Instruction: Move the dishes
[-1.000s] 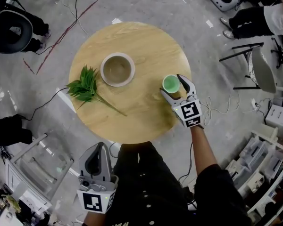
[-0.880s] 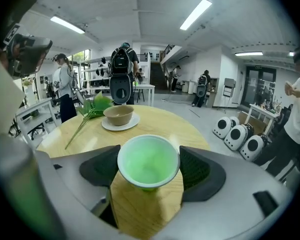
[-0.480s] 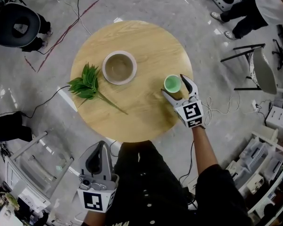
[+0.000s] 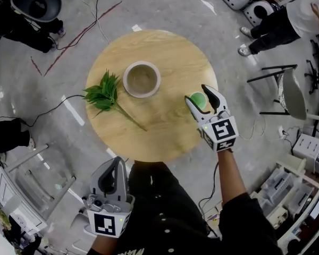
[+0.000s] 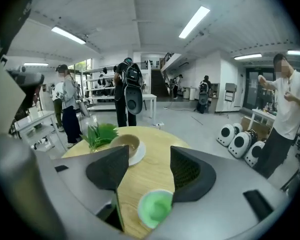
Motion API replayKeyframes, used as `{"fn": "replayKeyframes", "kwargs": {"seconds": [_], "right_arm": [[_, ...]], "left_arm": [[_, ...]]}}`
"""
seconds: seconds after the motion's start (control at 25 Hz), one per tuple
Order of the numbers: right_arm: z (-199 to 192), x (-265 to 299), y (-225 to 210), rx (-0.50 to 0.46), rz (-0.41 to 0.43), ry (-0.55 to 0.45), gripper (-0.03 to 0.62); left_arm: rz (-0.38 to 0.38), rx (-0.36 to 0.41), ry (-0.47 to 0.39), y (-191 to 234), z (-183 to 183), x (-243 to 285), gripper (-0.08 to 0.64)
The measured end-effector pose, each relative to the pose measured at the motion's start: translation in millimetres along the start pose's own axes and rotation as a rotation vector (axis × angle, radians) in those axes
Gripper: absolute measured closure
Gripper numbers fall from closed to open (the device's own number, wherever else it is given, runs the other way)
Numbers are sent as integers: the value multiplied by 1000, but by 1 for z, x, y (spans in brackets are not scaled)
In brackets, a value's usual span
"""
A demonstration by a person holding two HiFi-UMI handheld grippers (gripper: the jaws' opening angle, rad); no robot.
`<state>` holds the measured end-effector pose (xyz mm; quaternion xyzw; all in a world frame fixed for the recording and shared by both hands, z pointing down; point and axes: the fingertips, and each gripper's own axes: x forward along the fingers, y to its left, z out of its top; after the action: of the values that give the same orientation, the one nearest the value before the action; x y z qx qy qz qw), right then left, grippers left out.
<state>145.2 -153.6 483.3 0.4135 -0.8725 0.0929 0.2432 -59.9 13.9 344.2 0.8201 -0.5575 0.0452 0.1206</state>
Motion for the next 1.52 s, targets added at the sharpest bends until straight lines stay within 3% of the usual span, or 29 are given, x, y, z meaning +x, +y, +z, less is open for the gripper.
{"fn": "replayKeyframes", "kwargs": {"seconds": [0.08,0.28,0.56,0.8,1.32,1.52], "right_arm": [[16,23,16,32,27,14,376],[30,84,46,157,46,72,422],[-17,154,51,311,-9,272,423],[-39,175,54,414,8,326,448],[-48,179,53,465,23,387,577],[-36,170,55,406,32,385,581]], "left_arm": [[10,-4,-10,3,2,-2,543],[42,-16,-17,15,2,-11,543],[76,-41,-2,28,-7,-26,543],[92,-55,17,42,-19,-29,543],[91,-61,34,45,-25,-27,543],[81,-48,31,41,-20,-29,543]]}}
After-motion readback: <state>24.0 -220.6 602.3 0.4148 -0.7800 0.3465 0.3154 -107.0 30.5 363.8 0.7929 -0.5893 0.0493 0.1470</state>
